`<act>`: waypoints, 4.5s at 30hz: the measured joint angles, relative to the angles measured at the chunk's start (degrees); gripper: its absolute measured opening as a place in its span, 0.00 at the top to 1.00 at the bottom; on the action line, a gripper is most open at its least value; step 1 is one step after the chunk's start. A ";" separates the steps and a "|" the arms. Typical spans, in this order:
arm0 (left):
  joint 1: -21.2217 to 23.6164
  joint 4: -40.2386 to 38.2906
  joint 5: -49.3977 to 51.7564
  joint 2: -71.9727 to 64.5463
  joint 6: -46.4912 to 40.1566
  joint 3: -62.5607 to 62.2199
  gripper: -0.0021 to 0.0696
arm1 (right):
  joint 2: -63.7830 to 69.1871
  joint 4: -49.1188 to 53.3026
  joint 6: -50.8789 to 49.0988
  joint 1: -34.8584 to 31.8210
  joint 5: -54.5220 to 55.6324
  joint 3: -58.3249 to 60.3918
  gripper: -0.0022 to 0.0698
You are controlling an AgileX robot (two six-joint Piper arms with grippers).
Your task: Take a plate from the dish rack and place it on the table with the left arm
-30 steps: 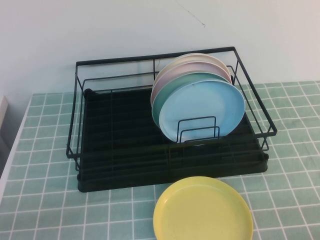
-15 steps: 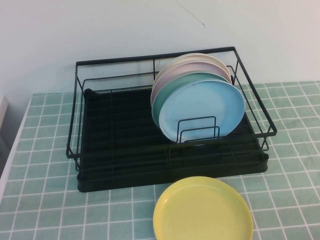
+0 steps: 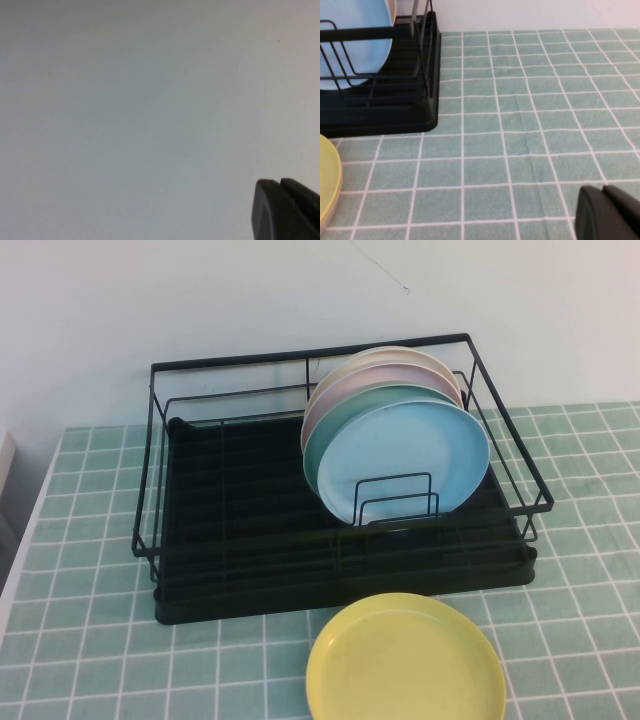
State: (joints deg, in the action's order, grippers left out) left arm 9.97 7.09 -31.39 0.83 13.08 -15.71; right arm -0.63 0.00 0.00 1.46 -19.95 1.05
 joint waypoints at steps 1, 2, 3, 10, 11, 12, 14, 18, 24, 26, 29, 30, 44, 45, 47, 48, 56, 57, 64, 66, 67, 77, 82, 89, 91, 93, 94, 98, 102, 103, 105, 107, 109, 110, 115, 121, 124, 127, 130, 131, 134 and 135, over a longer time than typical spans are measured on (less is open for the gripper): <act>0.00 1.29 3.47 -0.32 0.00 -2.88 0.98 | 0.00 0.00 0.00 0.00 0.00 0.00 0.97; 0.00 2.28 7.51 -1.14 0.14 -6.35 0.98 | 0.00 0.00 0.00 0.00 0.00 0.00 0.97; 0.00 2.78 11.36 -2.41 0.28 -9.56 0.98 | 0.00 0.00 0.00 0.00 0.00 0.00 0.97; 0.00 3.67 38.63 -14.64 1.34 -25.43 0.98 | 0.00 0.00 0.00 0.00 0.00 0.00 0.97; 0.00 3.67 42.94 -16.68 1.34 -27.11 0.98 | 0.00 0.00 0.00 0.00 0.00 0.00 0.97; 0.00 3.43 47.21 -18.82 1.34 -28.57 0.98 | 0.00 0.00 0.00 0.00 0.00 0.00 0.97; 0.00 1.59 54.71 -22.81 0.32 -30.70 0.98 | 0.00 0.00 0.00 0.00 0.00 0.00 0.97; -1.11 -9.61 68.55 -31.34 -14.13 -33.71 0.98 | 0.00 0.00 0.00 0.00 0.00 0.00 0.97; -5.85 -37.63 79.59 -42.76 -44.87 -36.73 0.98 | 0.00 0.00 0.00 0.00 0.00 0.00 0.97; -7.17 -43.58 82.15 -46.09 -50.64 -38.59 0.98 | 0.00 0.00 0.00 0.00 0.00 0.00 0.97; -9.08 -47.88 85.01 -52.49 -55.66 -42.15 0.98 | 0.00 0.00 0.00 0.00 0.00 0.00 0.97; -9.68 -48.39 85.44 -54.76 -56.19 -43.84 0.98 | 0.00 0.00 0.00 0.00 0.00 0.00 0.97; -24.93 -46.97 88.61 -80.57 -56.72 -64.99 0.98 | 0.00 0.00 0.00 0.00 0.00 0.00 0.97; -25.92 -46.97 88.61 -82.41 -56.73 -66.26 0.98 | 0.00 0.00 0.00 0.00 0.00 0.00 0.97; -27.09 -47.84 88.61 -85.34 -57.05 -68.18 0.98 | 0.00 0.00 0.00 0.00 0.00 0.00 0.97; -27.37 -49.31 88.36 -86.74 -57.31 -68.74 0.98 | 0.00 0.00 0.00 0.00 0.00 0.00 0.97; -28.26 -61.92 83.07 -94.32 -61.22 -69.30 0.97 | 0.00 0.00 0.00 0.00 0.00 0.00 0.97; -28.54 -61.71 81.66 -95.03 -62.31 -69.30 0.97 | 0.00 0.00 0.00 0.00 0.00 0.00 0.97; -33.01 -51.25 71.08 -98.39 -64.73 -70.50 0.67 | 0.00 0.00 0.00 0.00 0.00 0.00 0.97; -34.60 -47.66 68.41 -99.34 -64.87 -71.15 0.51 | 0.00 0.00 0.00 0.00 0.00 0.00 0.97; -35.31 -46.23 67.37 -99.96 -64.87 -71.28 0.45 | 0.00 0.00 0.00 0.00 0.00 0.00 0.97; -37.31 -42.37 58.73 -105.08 -65.95 -71.64 0.32 | 0.00 0.00 0.00 0.00 0.00 0.00 0.97; -37.39 -42.65 54.75 -106.23 -66.05 -71.98 0.32 | 0.00 0.00 0.00 0.00 0.00 0.00 0.97; -37.39 -44.07 53.71 -107.00 -64.75 -72.10 0.32 | 0.00 0.00 0.00 0.00 0.00 0.00 0.97; -37.39 -45.60 53.71 -107.08 -64.63 -72.10 0.32 | 0.00 0.00 0.00 0.00 0.00 0.00 0.97; -37.39 -46.96 53.71 -107.08 -64.49 -72.10 0.32 | 0.00 0.00 0.00 0.00 0.00 0.00 0.97; -37.39 -47.23 53.71 -107.08 -64.49 -72.10 0.32 | 0.00 0.00 0.00 0.00 0.00 0.00 0.97; -37.39 -47.48 53.71 -107.50 -64.49 -72.19 0.32 | 0.00 0.00 0.00 0.00 0.00 0.00 0.97; -37.39 -47.37 52.48 -107.73 -64.75 -72.19 0.32 | 0.00 0.00 0.00 0.00 0.00 0.00 0.97; -37.39 -47.37 51.84 -107.73 -64.88 -72.19 0.32 | 0.00 0.00 0.00 0.00 0.00 0.00 0.97; -37.39 -47.15 51.02 -107.25 -64.88 -72.19 0.32 | 0.00 0.00 0.00 0.00 0.00 0.00 0.97; -37.39 -46.70 50.65 -106.37 -64.88 -72.19 0.32 | 0.00 0.00 0.00 0.00 0.00 0.00 0.97; -37.39 -46.16 50.89 -105.30 -64.97 -72.19 0.32 | 0.00 0.00 0.00 0.00 0.00 0.00 0.97; -37.39 -45.73 51.56 -104.67 -65.11 -72.19 0.32 | 0.00 0.00 0.00 0.00 0.00 0.00 0.97; -37.75 -44.66 57.33 -103.36 -66.60 -72.19 0.32 | 0.00 0.00 0.00 0.00 0.00 0.00 0.97; -38.03 -43.82 61.97 -104.35 -69.69 -72.19 0.32 | 0.00 0.00 0.00 0.00 0.00 0.00 0.97; -38.03 -43.30 61.34 -105.67 -69.84 -72.19 0.32 | 0.00 0.00 0.00 0.00 0.00 0.00 0.97; -38.03 -42.93 60.20 -106.81 -70.05 -72.19 0.32 | 0.00 0.00 0.00 0.00 0.00 0.00 0.97; -38.03 -43.65 59.09 -107.81 -70.05 -72.19 0.32 | 0.00 0.00 0.00 0.00 0.00 0.00 0.97; -38.03 -44.17 58.72 -108.12 -70.05 -72.19 0.32 | 0.00 0.00 0.00 0.00 0.00 0.00 0.97; -38.03 -44.69 58.23 -109.64 -70.05 -72.19 0.32 | 0.00 0.00 0.00 0.00 0.00 0.00 0.97; -38.03 -44.73 58.14 -110.04 -70.05 -72.19 0.32 | 0.00 0.00 0.00 0.00 0.00 0.00 0.97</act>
State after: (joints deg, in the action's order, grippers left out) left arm -28.06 -37.64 26.74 -109.21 -56.98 -87.90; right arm -0.63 0.00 0.00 1.46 -19.95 1.05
